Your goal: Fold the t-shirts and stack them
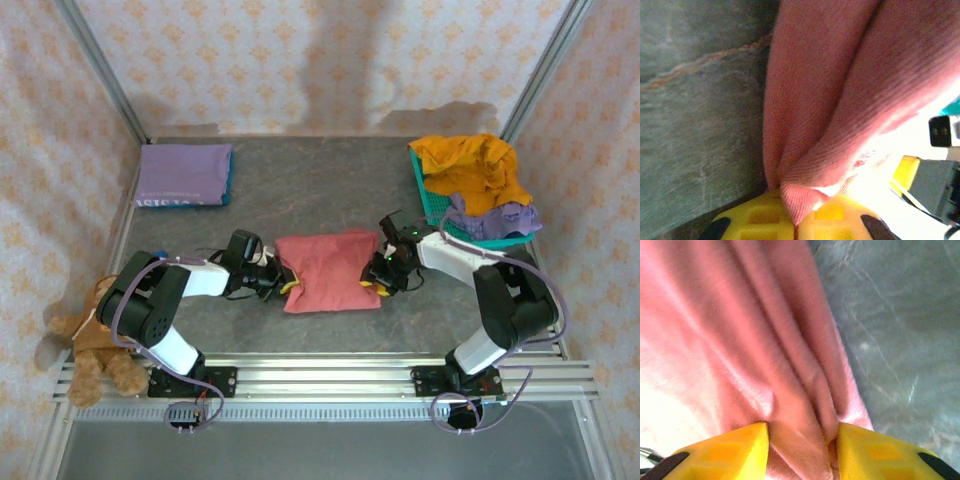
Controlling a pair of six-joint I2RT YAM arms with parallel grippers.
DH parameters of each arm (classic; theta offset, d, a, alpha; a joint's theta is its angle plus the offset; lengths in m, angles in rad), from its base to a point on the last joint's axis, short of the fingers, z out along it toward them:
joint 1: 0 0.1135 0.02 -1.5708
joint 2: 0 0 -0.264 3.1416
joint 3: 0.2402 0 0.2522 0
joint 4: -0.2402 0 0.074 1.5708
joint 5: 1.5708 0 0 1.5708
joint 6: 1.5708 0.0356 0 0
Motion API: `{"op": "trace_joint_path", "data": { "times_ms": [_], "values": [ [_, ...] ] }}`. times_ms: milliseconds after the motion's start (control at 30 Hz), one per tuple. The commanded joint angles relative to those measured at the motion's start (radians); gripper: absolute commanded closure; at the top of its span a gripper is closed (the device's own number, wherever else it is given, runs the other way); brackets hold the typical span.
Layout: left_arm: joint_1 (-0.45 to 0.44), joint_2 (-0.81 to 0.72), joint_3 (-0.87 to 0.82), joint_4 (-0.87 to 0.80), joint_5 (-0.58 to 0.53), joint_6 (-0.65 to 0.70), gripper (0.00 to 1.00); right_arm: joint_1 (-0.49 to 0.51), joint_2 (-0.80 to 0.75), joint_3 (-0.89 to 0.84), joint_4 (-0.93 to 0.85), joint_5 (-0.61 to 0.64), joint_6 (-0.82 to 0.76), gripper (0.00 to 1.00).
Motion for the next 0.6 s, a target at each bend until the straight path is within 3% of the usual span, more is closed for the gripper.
{"op": "trace_joint_path", "data": {
  "times_ms": [0, 200, 433, 567],
  "values": [
    [-0.013, 0.012, 0.011, -0.160, -0.046, 0.093, 0.84, -0.022, -0.074, 0.138, -0.162, 0.099, -0.058, 0.59],
    [-0.010, -0.073, 0.226, -0.664, -0.217, 0.349, 0.67, -0.084, 0.044, 0.356, -0.239, 0.200, -0.219, 0.59],
    [0.000, -0.067, 0.493, -0.937, -0.237, 0.466, 0.59, -0.095, 0.245, 0.474, -0.148, 0.222, -0.290, 0.61],
    [0.002, 0.019, 0.697, -0.994, -0.187, 0.489, 0.59, -0.105, 0.318, 0.505, -0.097, 0.183, -0.304, 0.65]
  ]
}}
